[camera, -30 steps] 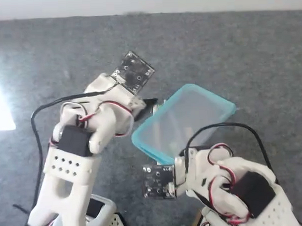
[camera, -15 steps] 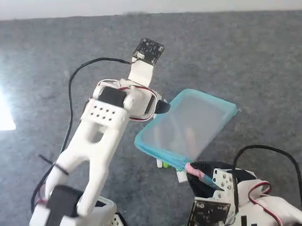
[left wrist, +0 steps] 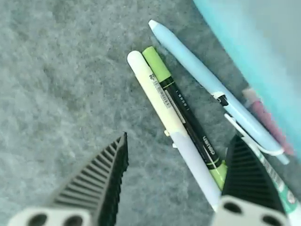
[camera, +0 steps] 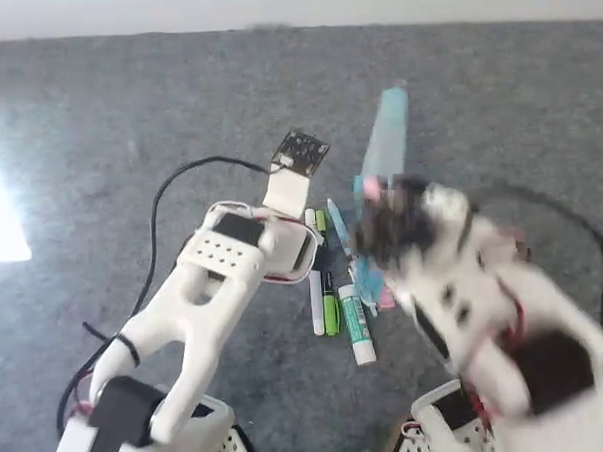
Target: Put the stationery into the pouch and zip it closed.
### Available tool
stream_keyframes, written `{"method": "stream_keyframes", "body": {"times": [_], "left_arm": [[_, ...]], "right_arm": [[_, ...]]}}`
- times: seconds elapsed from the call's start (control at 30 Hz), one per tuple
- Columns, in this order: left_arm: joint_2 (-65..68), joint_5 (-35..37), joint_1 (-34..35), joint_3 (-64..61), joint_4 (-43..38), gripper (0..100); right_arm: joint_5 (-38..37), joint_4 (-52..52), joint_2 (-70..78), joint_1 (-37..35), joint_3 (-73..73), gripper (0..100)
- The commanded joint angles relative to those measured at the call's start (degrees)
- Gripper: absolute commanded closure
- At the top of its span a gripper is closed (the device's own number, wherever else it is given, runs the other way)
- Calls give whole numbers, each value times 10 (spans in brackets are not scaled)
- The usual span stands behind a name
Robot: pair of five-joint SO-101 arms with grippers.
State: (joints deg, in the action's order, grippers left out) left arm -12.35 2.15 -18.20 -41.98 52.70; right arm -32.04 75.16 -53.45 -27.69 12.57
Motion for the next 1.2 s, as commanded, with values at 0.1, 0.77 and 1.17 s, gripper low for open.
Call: {"method": "stream_keyframes", "body": {"times": [0.1,0.77,1.17], "left_arm": [[-114,57,-16,-13,-42,682],[-176,229,55,-59,-77,683],[-179,216,346,-45,-77,683]], "right_arm": [[57,99,357,-66,-345,991],[47,263,422,-212,-480,991],[100,6,192,-9,147,894]]}}
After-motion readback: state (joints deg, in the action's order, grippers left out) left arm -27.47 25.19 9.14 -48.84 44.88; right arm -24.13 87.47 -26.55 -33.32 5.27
